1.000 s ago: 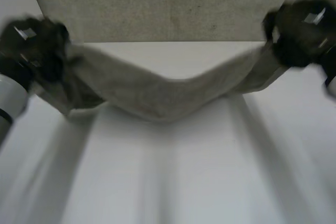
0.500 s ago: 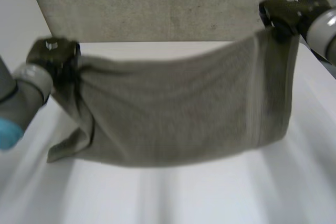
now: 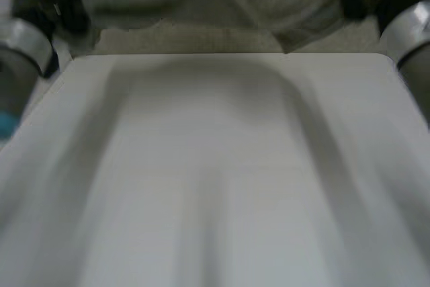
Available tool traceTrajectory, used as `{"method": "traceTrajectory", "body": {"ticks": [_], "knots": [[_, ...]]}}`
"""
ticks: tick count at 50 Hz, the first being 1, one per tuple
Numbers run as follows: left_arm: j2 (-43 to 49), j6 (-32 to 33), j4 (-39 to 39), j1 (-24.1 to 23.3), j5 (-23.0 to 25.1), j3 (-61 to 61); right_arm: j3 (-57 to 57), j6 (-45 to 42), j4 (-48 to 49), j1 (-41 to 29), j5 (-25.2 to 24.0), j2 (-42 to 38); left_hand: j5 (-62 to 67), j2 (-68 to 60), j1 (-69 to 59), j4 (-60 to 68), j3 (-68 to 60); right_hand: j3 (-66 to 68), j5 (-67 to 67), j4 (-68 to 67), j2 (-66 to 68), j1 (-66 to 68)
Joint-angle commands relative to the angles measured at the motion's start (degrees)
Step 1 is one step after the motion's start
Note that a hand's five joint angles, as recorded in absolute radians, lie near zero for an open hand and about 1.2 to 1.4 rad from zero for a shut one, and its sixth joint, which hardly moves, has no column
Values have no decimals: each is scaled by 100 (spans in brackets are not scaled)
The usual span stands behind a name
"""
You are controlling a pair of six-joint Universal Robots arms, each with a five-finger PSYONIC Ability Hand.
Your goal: Fold the towel.
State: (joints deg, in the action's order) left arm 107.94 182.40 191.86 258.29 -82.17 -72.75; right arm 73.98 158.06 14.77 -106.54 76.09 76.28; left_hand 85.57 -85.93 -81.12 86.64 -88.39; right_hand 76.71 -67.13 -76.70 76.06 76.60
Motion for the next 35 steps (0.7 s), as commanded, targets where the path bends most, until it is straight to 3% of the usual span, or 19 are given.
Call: {"method": "traceTrajectory", "body": {"ticks": [1,6,12,14,15,20,26,35], "knots": [[122,873,1183,107,859,-2134,1581,-125,-44,89,-612,-52,-1557,593,112,-664,839,329,-287,-330,394,340],[534,1743,1923,125,1010,-2989,2426,-380,9,300,-850,-253,-1557,593,112,-664,839,329,-287,-330,394,340],[738,2439,1987,317,1054,-3561,2990,-766,35,379,-886,-544,-1557,593,112,-664,839,329,-287,-330,394,340],[720,2510,1986,405,1054,-3666,3053,-855,35,379,-868,-553,-1721,757,276,-828,1004,329,-287,-330,394,340],[677,2528,1978,476,1054,-3746,3105,-908,44,397,-903,-553,-2605,1642,1160,-1712,1888,329,-287,-330,394,340],[528,2537,1882,512,1054,-3860,3158,-882,53,484,-903,-536,-4325,3361,2880,-3432,3608,329,-287,-330,394,340],[-52,2511,1417,450,1036,-4010,3254,-864,61,502,-885,-535,-5437,4473,3992,-4544,4719,329,-287,-330,394,340],[-431,2475,870,459,975,-4045,3360,-864,193,494,-886,-535,-5508,4544,4063,-4615,4790,329,-287,-330,394,340]]}}
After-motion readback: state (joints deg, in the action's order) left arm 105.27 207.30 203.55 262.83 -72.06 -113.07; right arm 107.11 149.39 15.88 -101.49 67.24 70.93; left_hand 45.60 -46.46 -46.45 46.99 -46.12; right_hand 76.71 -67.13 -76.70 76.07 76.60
